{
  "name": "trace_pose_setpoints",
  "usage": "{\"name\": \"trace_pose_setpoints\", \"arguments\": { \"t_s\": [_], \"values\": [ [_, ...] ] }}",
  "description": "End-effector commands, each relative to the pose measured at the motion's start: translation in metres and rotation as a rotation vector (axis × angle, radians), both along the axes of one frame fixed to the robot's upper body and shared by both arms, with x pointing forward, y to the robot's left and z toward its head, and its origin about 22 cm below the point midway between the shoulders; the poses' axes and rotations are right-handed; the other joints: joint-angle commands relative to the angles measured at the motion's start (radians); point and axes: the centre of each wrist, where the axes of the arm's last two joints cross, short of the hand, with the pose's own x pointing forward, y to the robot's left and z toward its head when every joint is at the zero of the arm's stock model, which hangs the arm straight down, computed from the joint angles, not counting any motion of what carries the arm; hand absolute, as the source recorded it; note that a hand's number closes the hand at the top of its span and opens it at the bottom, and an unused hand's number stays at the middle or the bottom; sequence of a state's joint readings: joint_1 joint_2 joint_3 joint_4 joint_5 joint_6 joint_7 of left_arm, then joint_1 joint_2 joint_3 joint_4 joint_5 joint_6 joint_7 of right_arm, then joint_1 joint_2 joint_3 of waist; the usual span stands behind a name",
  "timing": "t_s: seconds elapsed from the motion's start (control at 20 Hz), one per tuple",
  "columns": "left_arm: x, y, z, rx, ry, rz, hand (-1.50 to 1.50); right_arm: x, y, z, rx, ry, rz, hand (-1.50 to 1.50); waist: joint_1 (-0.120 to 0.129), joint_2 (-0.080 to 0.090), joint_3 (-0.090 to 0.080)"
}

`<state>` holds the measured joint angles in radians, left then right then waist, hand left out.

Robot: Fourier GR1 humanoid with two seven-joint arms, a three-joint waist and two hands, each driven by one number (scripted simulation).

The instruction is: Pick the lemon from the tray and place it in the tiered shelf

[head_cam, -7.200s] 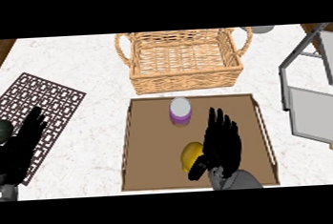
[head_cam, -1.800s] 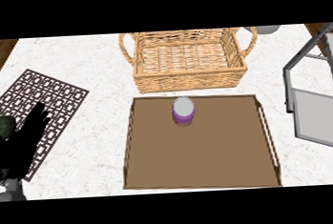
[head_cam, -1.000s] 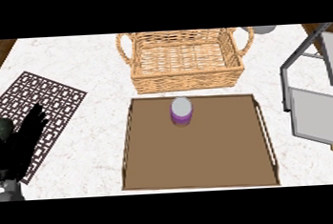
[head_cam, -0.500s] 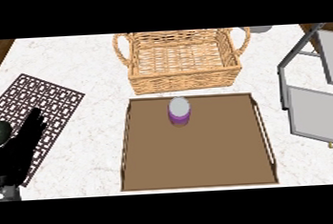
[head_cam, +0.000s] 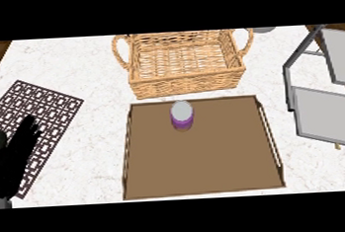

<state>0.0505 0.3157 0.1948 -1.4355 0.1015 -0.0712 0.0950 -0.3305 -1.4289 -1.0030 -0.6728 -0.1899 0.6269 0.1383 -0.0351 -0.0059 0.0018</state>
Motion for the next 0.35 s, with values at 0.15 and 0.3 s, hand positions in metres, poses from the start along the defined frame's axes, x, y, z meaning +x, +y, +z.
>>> {"name": "trace_pose_setpoints", "arguments": {
  "t_s": [0.15, 0.3],
  "values": [
    [-0.017, 0.001, -0.009, -0.015, 0.010, 0.042, 0.00, -0.061, -0.020, 0.014, 0.005, 0.065, 0.022, -1.50, -0.049, -0.010, 0.005],
    [-0.017, 0.009, -0.008, -0.012, 0.017, 0.046, 0.00, -0.070, -0.025, 0.006, -0.015, 0.070, 0.036, -1.50, -0.054, -0.008, 0.006]
  ]
}}
